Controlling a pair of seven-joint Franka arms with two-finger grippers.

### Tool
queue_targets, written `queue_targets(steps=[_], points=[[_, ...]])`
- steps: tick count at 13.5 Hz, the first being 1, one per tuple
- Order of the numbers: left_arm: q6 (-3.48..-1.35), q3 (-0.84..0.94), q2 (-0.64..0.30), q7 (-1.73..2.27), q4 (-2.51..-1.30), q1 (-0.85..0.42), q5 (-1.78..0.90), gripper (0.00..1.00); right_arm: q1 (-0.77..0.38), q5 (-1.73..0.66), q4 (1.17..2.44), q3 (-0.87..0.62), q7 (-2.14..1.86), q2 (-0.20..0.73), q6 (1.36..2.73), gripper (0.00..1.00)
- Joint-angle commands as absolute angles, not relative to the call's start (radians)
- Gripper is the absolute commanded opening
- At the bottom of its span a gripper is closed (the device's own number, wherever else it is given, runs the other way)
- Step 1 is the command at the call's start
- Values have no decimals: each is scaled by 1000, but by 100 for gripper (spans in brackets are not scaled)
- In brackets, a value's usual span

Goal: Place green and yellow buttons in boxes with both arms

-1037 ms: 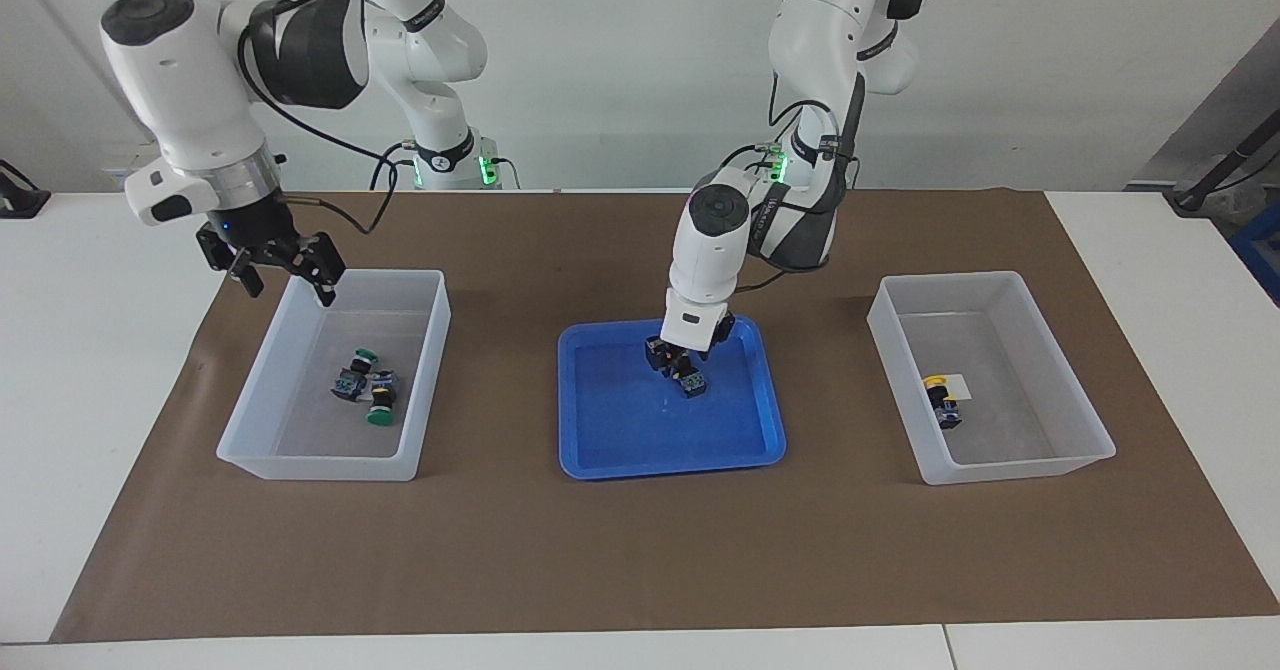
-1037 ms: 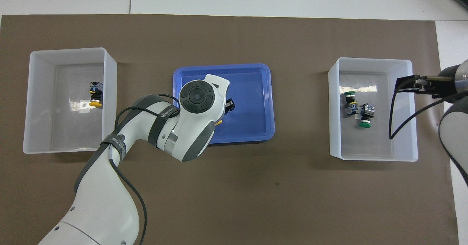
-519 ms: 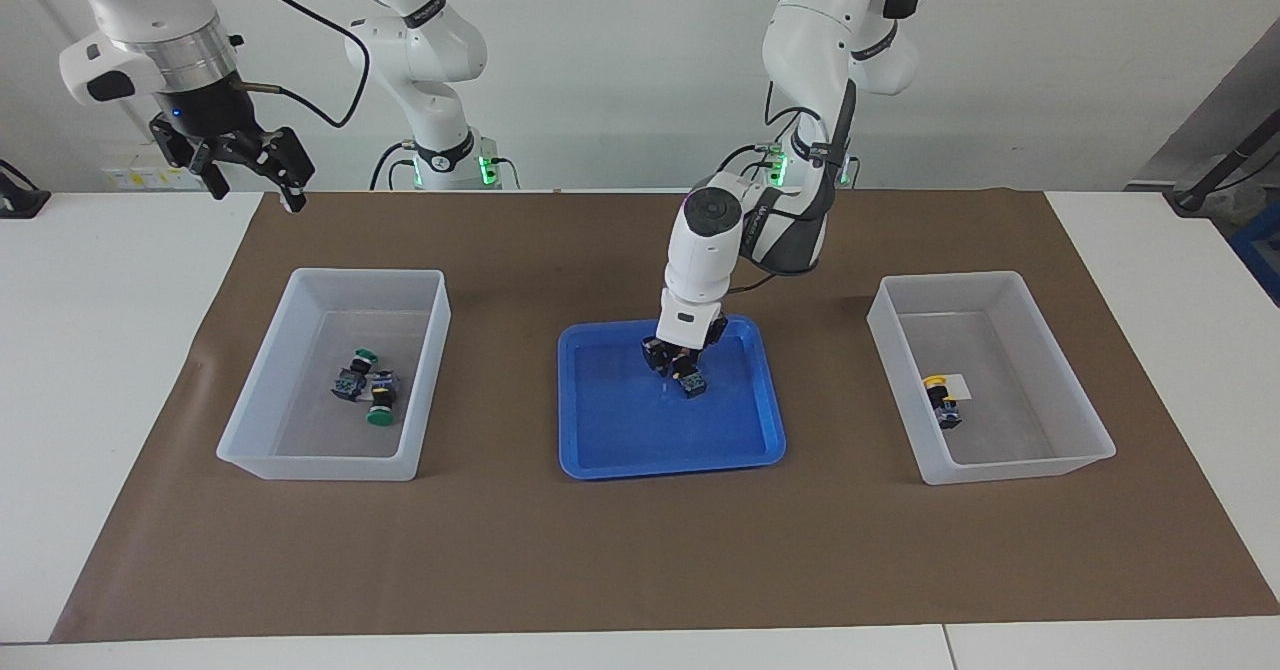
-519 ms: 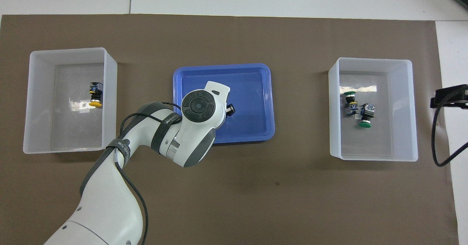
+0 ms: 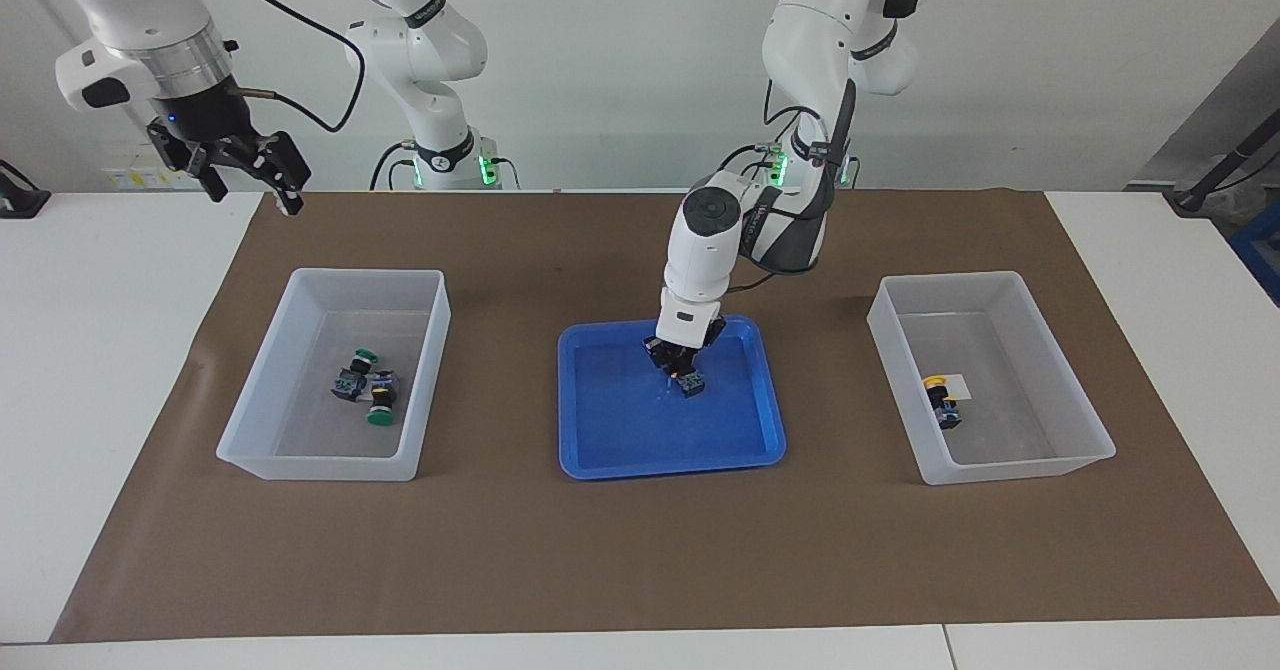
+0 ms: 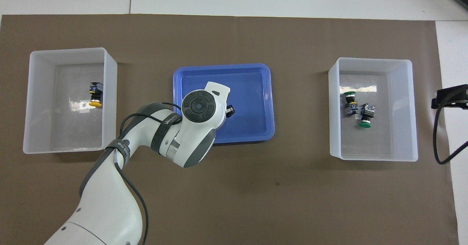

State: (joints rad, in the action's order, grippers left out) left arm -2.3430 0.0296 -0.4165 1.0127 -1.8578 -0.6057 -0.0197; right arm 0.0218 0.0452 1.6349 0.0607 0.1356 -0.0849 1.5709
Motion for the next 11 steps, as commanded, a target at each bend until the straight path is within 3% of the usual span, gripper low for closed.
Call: queue_targets(steps=[1, 8, 11], points=[[-2228, 15, -396, 1012, -1783, -603, -21, 0, 43, 15, 1585, 37, 175, -69, 1505, 100], [-1953, 12, -403, 864, -1482, -437, -17, 0, 40, -20, 1598, 44, 192, -75, 1526, 100], [-1881, 11, -394, 644, -1448, -309, -18, 0, 34, 9, 1603, 44, 175, -78, 1523, 100]])
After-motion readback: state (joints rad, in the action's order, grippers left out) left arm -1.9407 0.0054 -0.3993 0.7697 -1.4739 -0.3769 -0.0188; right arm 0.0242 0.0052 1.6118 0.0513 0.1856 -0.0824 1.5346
